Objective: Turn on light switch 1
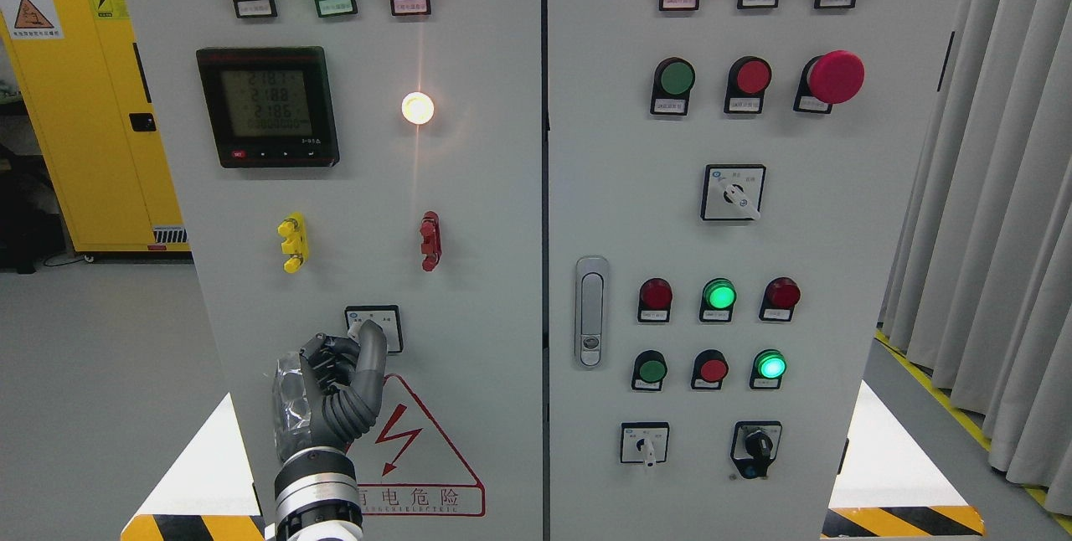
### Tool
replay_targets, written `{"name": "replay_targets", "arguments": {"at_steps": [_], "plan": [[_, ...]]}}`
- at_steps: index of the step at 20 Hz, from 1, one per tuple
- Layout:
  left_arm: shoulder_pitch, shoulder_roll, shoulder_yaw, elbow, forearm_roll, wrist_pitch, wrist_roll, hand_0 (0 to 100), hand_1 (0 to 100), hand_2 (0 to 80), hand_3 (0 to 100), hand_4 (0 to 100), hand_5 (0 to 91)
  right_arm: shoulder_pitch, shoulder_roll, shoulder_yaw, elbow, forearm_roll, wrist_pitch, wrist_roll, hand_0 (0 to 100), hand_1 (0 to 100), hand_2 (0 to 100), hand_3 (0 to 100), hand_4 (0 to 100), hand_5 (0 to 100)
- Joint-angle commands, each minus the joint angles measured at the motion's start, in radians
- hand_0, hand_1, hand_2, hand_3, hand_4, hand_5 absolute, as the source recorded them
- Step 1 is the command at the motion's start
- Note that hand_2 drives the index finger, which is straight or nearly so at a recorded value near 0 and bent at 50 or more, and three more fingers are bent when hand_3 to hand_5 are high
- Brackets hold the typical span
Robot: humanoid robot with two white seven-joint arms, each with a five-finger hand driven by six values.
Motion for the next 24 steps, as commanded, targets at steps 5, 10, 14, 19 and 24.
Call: {"name": "replay_targets", "arguments": {"at_steps": [5, 10, 14, 19, 24], "plan": [[0.000, 0.000, 0.000, 0.000, 0.000, 0.001, -0.004, 52, 54, 66.4, 99, 90, 85.0, 0.001, 0.000, 0.000, 0.000, -0.029, 0.001, 0.001, 0, 50, 4, 0, 0, 0], [0.002, 0.000, 0.000, 0.000, 0.000, 0.001, -0.004, 43, 55, 66.3, 99, 90, 85.0, 0.000, 0.000, 0.000, 0.000, -0.029, 0.001, -0.001, 0, 50, 4, 0, 0, 0], [0.002, 0.000, 0.000, 0.000, 0.000, 0.001, -0.004, 39, 55, 66.3, 99, 90, 84.9, 0.000, 0.000, 0.000, 0.000, -0.029, 0.001, -0.001, 0, 50, 4, 0, 0, 0], [0.002, 0.000, 0.000, 0.000, 0.000, 0.001, -0.003, 26, 55, 66.3, 99, 90, 85.1, 0.000, 0.000, 0.000, 0.000, -0.029, 0.001, -0.001, 0, 50, 4, 0, 0, 0], [0.002, 0.000, 0.000, -0.003, 0.000, -0.004, -0.003, 22, 54, 66.4, 99, 90, 85.0, 0.000, 0.000, 0.000, 0.000, -0.029, 0.001, -0.001, 0, 50, 4, 0, 0, 0]]}}
